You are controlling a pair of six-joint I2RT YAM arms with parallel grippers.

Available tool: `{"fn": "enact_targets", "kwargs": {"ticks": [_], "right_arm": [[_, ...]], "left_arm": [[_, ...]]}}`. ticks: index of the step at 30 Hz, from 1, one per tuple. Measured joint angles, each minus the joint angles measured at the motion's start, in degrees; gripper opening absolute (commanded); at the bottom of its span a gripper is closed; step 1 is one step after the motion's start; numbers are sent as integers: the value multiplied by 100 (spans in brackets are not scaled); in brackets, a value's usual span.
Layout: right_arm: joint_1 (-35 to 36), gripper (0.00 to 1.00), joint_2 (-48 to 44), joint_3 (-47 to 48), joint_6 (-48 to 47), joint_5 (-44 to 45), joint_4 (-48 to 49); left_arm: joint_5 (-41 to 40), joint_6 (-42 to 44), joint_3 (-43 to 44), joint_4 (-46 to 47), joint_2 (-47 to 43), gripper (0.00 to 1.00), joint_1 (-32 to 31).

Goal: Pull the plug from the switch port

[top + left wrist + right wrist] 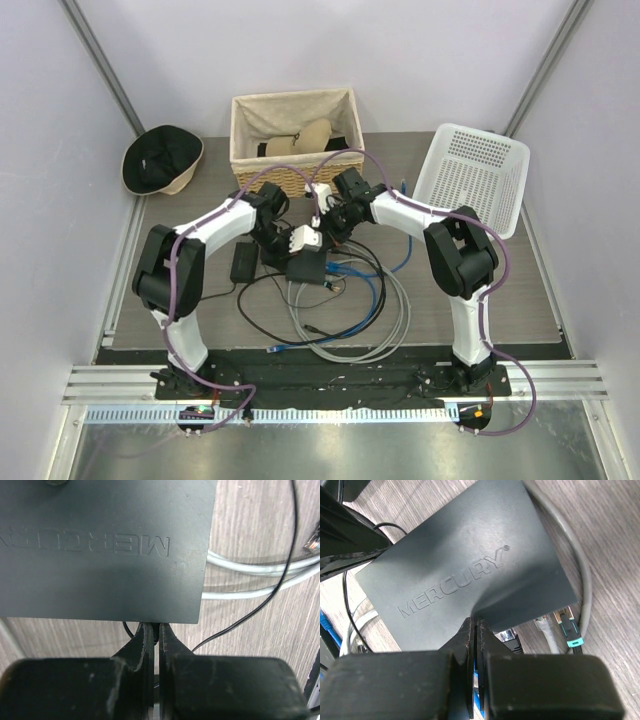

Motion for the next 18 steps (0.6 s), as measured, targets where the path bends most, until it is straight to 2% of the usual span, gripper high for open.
{"fn": "enact_targets", "kwargs": {"ticks": [6,9,18], "right_arm": [[2,1,-17,-22,-31,4,-63],[0,1,-52,-57,-68,76,-105],[0,1,-66,-76,-98,125,-138]], "left_arm": [[-15,92,-780,608,-599,0,-42],[-103,98,-903,743,-715,0,-79],[74,-385,26,-227,22,0,-42]]}}
